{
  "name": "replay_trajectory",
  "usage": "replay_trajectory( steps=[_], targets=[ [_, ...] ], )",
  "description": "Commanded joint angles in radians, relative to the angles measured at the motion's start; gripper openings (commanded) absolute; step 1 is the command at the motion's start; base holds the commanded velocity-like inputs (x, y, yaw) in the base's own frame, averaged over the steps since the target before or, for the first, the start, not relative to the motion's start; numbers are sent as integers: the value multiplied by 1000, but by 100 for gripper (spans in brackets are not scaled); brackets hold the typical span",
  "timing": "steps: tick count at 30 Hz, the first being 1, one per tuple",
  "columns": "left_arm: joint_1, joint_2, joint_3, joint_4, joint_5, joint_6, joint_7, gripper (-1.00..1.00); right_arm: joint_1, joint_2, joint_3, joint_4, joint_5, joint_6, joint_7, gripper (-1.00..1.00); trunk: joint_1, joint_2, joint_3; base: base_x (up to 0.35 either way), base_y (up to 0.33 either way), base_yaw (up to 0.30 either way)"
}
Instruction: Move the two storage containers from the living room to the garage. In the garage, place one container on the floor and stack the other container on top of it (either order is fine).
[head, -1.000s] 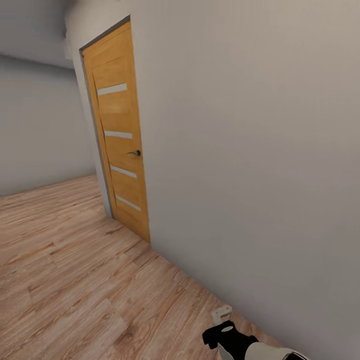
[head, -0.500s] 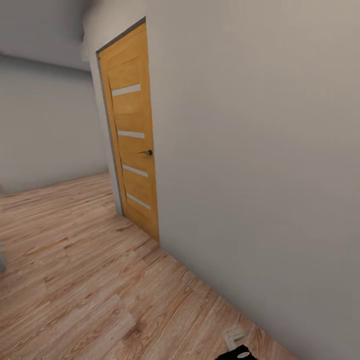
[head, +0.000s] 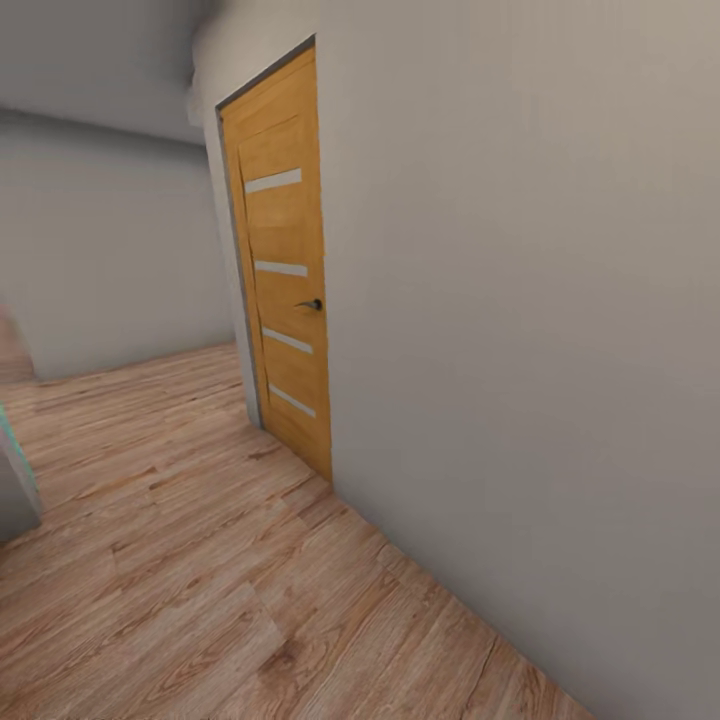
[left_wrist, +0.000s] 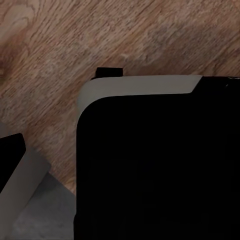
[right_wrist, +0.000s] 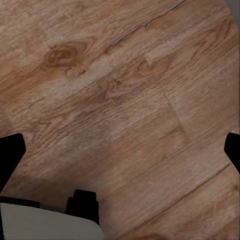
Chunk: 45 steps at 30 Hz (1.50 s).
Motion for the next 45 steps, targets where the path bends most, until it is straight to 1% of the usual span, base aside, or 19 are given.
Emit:
replay_trajectory(
  steps=[1,3,10,14,19,26,37,45],
  targets=[
    [0,0,0,-1,3,-1,-1,100,13,-5,9,2,-10,-6,2,100,0,0,-1,0,0,99],
    [0,0,0,0,3,-1,-1,100,38,-13,9,2,-11,-8,5,100,0,0,-1,0,0,97],
    [0,0,1,1,3,-1,-1,100,95,-23,7,2,-16,-8,7,100,0,0,-1,0,0,93],
    [0,0,2,1,4,-1,0,100,133,-45,7,2,-19,-9,9,100,0,0,-1,0,0,47],
    [0,-1,2,-1,5,-1,0,100,169,-57,7,3,-20,-40,14,100,0,0,-1,0,0,8],
    [0,-2,2,-1,5,0,1,100,177,-63,7,2,-20,-51,15,100,0,0,-1,34,0,0],
    [0,2,0,1,5,0,-1,100,177,-62,8,2,-18,-43,5,100,0,0,-1,287,0,3],
    [0,2,0,1,5,0,-1,100,177,-63,8,2,-14,-52,11,100,0,0,-1,322,0,230]
  ],
)
